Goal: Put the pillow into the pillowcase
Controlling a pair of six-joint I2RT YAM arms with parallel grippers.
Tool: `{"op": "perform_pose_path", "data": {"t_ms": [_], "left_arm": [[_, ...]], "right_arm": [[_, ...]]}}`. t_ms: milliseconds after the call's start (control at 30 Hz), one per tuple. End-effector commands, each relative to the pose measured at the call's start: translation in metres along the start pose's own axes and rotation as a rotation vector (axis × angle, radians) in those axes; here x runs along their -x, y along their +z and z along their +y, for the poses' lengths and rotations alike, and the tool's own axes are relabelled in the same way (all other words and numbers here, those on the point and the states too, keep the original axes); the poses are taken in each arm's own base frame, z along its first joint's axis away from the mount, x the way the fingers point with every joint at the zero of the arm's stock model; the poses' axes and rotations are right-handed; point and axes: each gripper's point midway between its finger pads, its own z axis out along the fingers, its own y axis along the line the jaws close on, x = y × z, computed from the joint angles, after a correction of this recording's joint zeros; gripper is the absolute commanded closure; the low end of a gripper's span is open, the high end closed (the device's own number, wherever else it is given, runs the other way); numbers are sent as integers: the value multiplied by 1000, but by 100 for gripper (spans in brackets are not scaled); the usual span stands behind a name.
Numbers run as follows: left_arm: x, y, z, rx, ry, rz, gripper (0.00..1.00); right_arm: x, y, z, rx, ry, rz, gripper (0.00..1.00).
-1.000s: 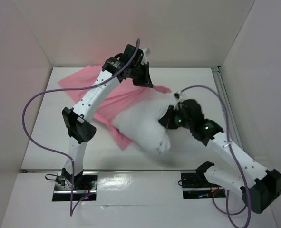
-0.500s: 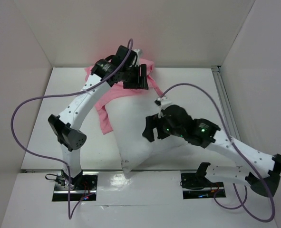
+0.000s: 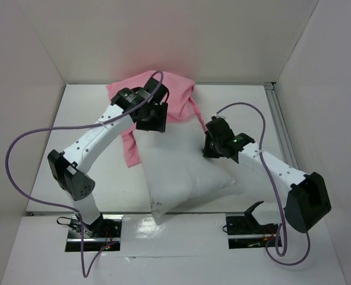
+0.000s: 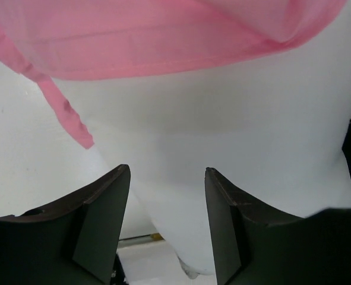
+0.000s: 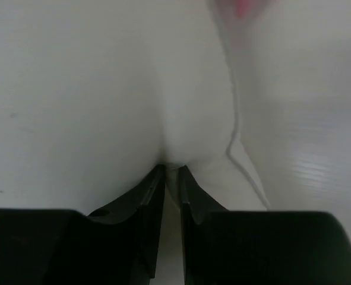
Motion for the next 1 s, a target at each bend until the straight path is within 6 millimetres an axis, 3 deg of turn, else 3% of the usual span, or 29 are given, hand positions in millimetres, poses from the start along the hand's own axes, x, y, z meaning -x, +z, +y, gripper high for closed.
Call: {"op": "perform_pose_path", "data": {"t_ms": [0, 33, 100, 200, 233, 333, 400, 567, 733, 933, 967], "left_arm": [[-22, -13, 11, 35, 16, 18, 34], [-26, -17, 11, 37, 26, 14, 33], [-41, -13, 14, 48, 45, 46, 29], [-61, -18, 16, 73, 60, 71, 19], [-66, -19, 16, 77, 60, 70, 15], [-85, -25, 15, 82, 58, 84, 3], [-95, -25, 15, 92, 75, 91, 0], [-116, -14, 40, 251, 95, 104, 0], [-137, 1, 62, 412, 138, 117, 0], [-152, 26, 71, 480, 137, 129, 0], [-153, 29, 71, 478, 136, 127, 5]], "right_arm": [[-20, -14, 95, 392, -53, 48, 77], [-41, -16, 119, 449, -112, 94, 77], [-36, -26, 144, 469, -162, 76, 54], [-24, -18, 131, 360, -198, 26, 14], [-9, -11, 117, 328, -167, 5, 11], [16, 1, 87, 291, -110, -18, 10], [16, 12, 82, 287, -116, 5, 10], [9, 33, 83, 260, -150, 60, 5], [3, 44, 91, 280, -148, 71, 6], [-1, 52, 102, 299, -131, 72, 9], [-3, 51, 105, 298, -128, 72, 9]]}}
